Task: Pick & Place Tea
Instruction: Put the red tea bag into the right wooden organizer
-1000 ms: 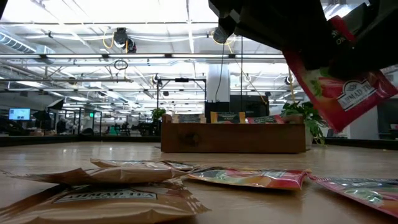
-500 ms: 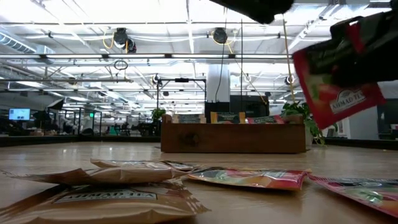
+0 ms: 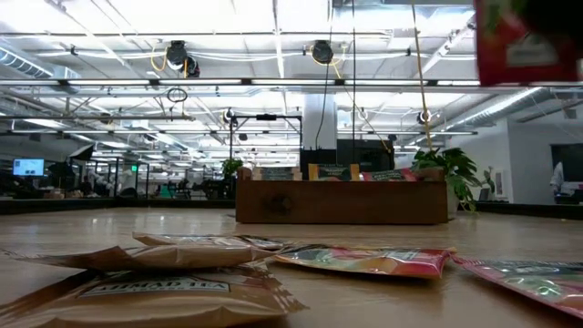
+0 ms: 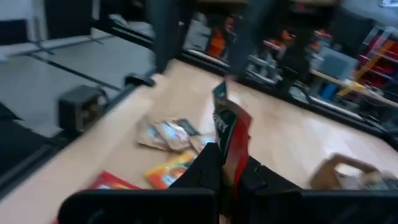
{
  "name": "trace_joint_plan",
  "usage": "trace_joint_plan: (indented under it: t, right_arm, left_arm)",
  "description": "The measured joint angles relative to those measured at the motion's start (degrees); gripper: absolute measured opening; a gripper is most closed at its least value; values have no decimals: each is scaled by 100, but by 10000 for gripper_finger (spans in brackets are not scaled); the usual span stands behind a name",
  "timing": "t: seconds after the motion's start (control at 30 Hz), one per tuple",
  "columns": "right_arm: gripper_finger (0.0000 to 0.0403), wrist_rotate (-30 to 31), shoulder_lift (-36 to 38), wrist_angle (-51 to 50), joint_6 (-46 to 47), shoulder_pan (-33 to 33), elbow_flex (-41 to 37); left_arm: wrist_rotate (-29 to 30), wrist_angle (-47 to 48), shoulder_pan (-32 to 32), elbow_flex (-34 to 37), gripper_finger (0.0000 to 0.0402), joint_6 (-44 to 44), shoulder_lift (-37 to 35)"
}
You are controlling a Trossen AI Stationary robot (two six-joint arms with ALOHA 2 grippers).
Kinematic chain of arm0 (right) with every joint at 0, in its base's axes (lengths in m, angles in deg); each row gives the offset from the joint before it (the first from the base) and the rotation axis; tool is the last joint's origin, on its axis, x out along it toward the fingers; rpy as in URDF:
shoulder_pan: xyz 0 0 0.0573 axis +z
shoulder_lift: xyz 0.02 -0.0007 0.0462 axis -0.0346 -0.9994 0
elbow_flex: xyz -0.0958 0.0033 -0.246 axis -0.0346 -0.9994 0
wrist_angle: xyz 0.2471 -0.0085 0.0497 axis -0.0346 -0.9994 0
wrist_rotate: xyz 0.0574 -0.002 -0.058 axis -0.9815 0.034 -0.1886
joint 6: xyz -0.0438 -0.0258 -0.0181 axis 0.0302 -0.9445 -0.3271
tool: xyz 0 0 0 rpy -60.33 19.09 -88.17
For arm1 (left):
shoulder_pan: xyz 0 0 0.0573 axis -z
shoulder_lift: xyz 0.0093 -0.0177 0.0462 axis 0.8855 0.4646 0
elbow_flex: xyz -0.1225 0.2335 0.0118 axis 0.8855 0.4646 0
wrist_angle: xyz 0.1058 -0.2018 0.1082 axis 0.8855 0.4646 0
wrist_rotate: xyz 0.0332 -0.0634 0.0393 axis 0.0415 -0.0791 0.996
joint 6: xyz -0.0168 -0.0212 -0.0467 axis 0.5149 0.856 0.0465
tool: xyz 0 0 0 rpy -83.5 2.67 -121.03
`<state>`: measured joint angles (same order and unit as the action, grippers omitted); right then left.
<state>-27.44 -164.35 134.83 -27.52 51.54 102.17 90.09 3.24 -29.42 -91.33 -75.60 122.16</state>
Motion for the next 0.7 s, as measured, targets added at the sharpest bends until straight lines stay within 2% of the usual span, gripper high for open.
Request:
trace_joint_plan:
  t: [0.2,0.5,0.6,0.7]
  right_arm:
    - [0,-122,-2,471,-532,120,2]
    - [0,-120,-4,726,-962,219,4]
    - [0,-109,-4,725,-954,166,4]
    - [0,-111,-5,689,-951,140,4]
  left_arm:
    - [-60,-172,-251,0,209,489,135]
    - [-310,-529,-365,4,206,477,220]
    - [-344,-645,-366,4,179,432,219]
    - [-350,-691,-364,4,124,346,219]
